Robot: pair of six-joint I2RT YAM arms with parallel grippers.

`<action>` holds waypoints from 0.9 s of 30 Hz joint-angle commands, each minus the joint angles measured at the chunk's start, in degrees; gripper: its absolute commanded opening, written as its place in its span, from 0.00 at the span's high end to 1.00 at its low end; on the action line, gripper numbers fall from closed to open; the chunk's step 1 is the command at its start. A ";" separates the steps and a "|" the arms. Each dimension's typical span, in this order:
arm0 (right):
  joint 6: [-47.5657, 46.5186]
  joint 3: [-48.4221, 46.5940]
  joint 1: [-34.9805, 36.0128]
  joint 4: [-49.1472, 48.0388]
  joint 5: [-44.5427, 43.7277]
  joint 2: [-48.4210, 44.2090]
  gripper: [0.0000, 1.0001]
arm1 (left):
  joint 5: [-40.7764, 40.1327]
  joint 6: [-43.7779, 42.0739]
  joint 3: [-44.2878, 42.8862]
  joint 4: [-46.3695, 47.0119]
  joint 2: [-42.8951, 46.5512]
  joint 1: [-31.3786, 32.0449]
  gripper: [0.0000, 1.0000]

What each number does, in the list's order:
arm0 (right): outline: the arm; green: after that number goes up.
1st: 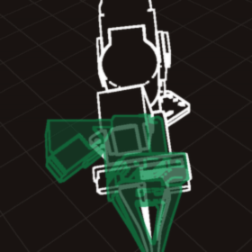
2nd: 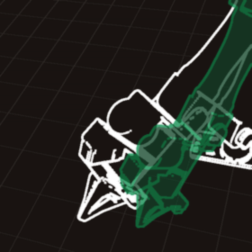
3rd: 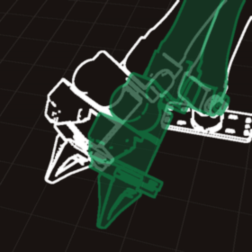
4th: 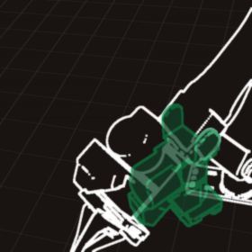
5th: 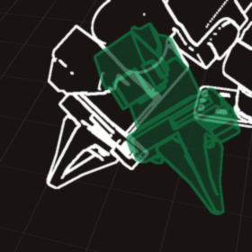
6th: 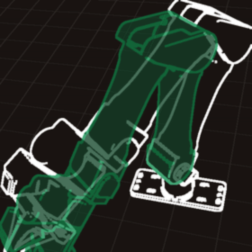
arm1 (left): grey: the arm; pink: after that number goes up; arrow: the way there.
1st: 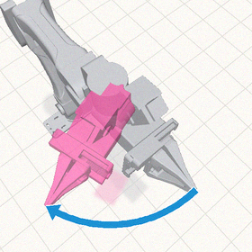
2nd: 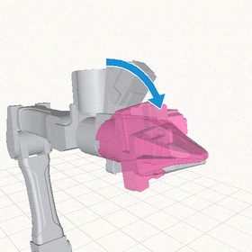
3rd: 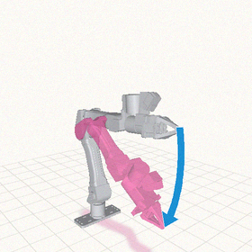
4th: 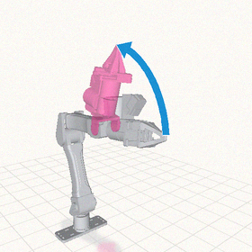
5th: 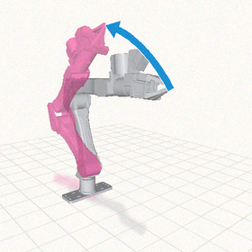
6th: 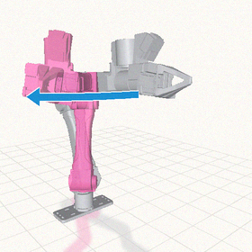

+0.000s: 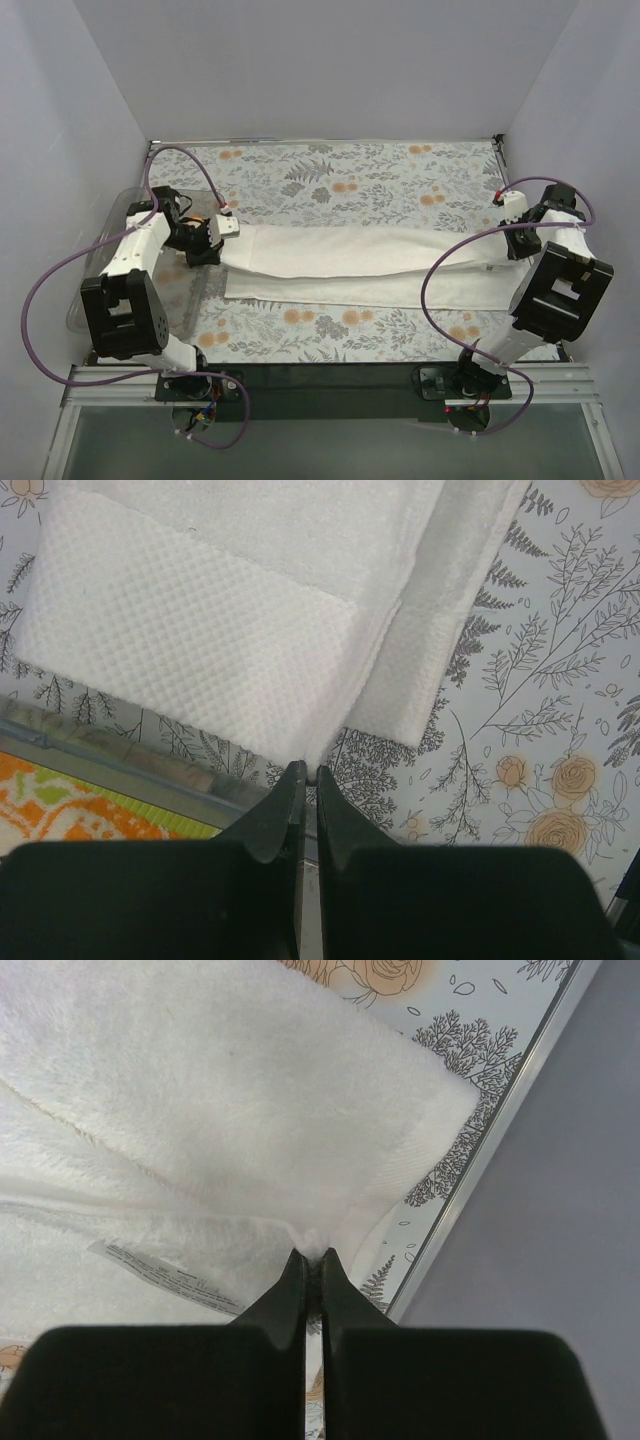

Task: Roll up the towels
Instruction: Fold the towel

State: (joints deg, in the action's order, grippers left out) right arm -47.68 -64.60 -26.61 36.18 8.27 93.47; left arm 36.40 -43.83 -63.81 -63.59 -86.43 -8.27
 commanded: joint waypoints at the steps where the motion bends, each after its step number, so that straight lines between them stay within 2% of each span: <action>1: -1.19 -0.27 -0.46 -0.59 -0.63 -0.13 0.99 | -2.48 -0.29 0.36 2.33 0.56 0.45 1.00; 11: -4.79 -4.92 -3.27 3.36 0.34 -3.91 0.99 | 0.16 -3.36 -5.35 -5.30 0.74 0.54 1.00; 21: -10.76 1.31 -3.98 4.16 -0.01 -7.51 0.99 | -0.19 -9.51 -7.82 -14.01 0.04 0.36 1.00; 27: -14.98 5.18 -4.85 3.98 -0.45 -8.04 0.99 | -1.69 -10.40 -5.45 -12.88 0.21 0.45 1.00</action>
State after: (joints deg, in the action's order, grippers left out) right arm -57.45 -60.73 -30.65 40.25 9.04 86.85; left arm 36.14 -52.12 -69.84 -75.57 -86.83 -7.75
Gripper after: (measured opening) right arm 0.016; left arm 0.024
